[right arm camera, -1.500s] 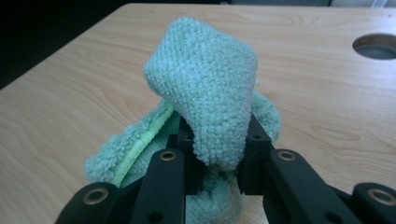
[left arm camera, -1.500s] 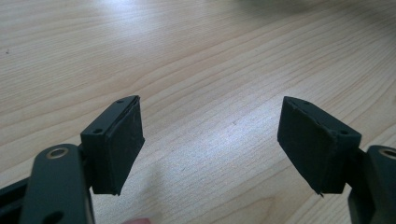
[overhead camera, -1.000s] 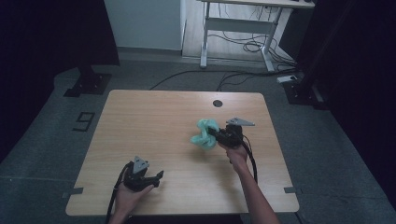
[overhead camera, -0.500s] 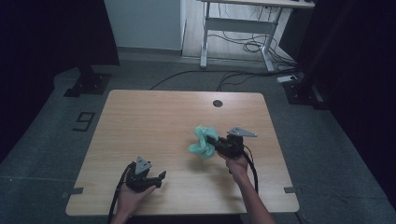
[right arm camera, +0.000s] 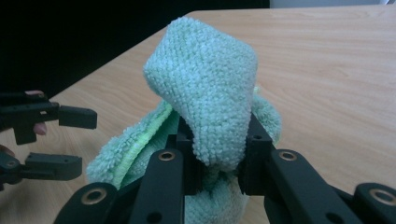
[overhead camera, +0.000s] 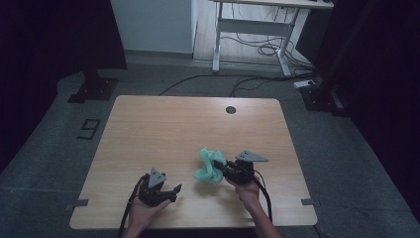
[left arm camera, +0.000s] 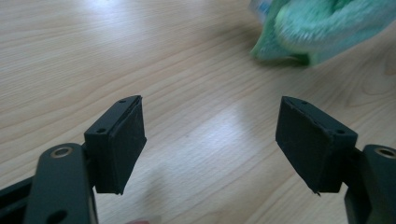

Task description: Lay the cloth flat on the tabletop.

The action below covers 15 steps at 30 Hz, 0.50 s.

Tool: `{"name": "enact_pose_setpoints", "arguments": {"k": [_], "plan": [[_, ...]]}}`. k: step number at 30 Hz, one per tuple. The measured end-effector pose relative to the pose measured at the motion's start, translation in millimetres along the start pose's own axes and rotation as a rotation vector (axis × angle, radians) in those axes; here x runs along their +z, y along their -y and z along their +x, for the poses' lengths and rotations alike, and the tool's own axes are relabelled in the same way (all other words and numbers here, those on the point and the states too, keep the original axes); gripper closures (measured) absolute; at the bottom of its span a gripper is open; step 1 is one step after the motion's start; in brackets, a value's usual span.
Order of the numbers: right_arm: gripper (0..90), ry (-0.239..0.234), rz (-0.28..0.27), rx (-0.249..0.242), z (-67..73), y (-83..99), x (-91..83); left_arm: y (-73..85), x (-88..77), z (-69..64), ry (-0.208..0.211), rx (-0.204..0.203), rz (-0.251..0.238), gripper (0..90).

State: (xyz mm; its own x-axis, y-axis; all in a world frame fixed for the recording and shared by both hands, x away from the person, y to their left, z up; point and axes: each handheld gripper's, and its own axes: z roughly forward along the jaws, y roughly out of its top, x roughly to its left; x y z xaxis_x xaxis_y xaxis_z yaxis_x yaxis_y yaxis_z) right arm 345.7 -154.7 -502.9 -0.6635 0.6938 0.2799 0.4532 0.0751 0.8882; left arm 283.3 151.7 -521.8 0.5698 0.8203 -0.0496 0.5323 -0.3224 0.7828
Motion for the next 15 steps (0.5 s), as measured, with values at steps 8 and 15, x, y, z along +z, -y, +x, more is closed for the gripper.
{"name": "enact_pose_setpoints", "arguments": {"k": [8,15], "plan": [[73.2,0.027,0.04,-0.005,1.9,15.9,12.2,-1.1,4.9,-12.5,0.038,0.015,0.007,24.9],[72.6,0.03,0.045,0.02,0.1,21.2,18.6,-4.1,10.6,-24.0,0.072,0.034,0.008,27.0]]}}
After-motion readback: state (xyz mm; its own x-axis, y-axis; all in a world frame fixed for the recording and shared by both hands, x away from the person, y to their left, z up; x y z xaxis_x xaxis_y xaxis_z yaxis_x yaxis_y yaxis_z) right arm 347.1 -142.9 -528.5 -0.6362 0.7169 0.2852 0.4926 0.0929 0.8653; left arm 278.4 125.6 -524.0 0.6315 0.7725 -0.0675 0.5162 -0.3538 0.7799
